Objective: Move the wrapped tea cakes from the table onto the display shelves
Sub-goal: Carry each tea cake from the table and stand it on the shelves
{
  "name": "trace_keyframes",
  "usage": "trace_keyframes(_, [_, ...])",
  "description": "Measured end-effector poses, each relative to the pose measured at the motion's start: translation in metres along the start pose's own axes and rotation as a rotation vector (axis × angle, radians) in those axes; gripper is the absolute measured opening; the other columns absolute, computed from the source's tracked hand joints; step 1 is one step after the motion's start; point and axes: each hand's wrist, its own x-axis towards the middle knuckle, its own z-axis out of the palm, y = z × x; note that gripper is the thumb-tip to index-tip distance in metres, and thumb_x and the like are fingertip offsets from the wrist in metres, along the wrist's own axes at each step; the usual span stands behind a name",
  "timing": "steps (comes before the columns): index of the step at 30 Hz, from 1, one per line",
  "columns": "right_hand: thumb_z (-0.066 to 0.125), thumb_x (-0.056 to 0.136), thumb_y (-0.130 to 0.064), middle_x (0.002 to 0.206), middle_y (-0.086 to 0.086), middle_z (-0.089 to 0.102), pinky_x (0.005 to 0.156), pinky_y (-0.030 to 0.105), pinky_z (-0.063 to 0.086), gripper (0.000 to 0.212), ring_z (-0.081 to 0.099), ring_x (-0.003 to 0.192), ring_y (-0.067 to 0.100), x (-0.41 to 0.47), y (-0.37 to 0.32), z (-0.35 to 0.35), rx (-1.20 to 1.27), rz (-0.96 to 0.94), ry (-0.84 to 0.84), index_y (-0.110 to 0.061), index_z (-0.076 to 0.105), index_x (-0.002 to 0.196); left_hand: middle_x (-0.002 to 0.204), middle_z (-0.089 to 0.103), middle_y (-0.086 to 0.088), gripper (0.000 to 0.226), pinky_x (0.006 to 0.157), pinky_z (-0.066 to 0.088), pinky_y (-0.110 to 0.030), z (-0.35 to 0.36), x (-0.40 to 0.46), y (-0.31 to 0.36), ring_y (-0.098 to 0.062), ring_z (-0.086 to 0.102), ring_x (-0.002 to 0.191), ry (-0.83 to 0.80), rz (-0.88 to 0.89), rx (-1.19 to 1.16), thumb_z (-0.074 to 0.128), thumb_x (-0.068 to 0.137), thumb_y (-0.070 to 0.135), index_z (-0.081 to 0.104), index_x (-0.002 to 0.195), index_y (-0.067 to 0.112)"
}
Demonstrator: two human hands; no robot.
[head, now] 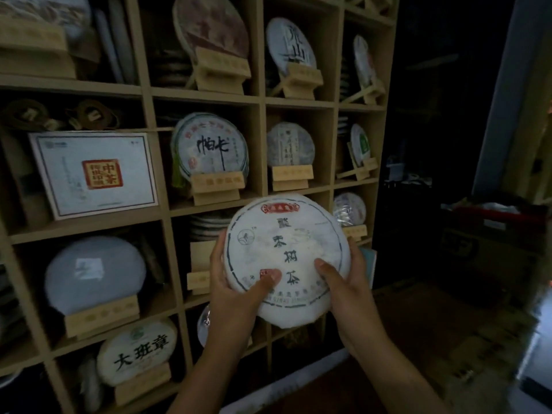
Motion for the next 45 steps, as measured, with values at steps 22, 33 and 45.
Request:
trace_keyframes(22, [0.068, 0.075, -0.013, 0.119, 0.001, 0.073, 0.068, 0.035, 0.061, 0.051, 0.072, 0.100, 0.020, 0.154, 0.149, 0.006, 0.215, 0.383, -0.048, -0.028, 0.065, 0.123, 0.152, 0.028, -0.023, 0.098, 0.105, 0.025, -0.026, -0.130, 0.120, -0.190, -0.031, 0.033, 0.137, 0.068, -0.384, 0.877, 0.078, 0.079, 0.008, 0.014, 0.151, -0.006])
trace_keyframes(33, [0.064, 0.080, -0.007, 0.122, 0.003, 0.072, 0.068, 0.032, 0.061, 0.043, 0.071, 0.104, 0.020, 0.184, 0.155, -0.007, 0.273, 0.370, -0.101, -0.029, 0.072, 0.115, 0.143, 0.028, -0.029, 0.112, 0.103, 0.029, -0.026, -0.102, 0.119, -0.213, -0.039, 0.036, 0.128, 0.250, -0.305, 0.990, 0.090, 0.066, 0.017, 0.019, 0.149, -0.007])
trace_keyframes(45, [0.062, 0.080, -0.011, 0.126, 0.008, 0.069, 0.075, 0.038, 0.061, 0.053, 0.068, 0.110, 0.026, 0.194, 0.162, -0.005, 0.290, 0.379, -0.151, -0.018, 0.060, 0.132, 0.092, 0.052, 0.028, 0.082, 0.057, 0.038, -0.002, -0.139, 0.132, -0.242, 0.016, 0.047, 0.076, 0.183, -0.494, 0.740, 0.093, 0.058, 0.036, 0.050, 0.127, 0.025])
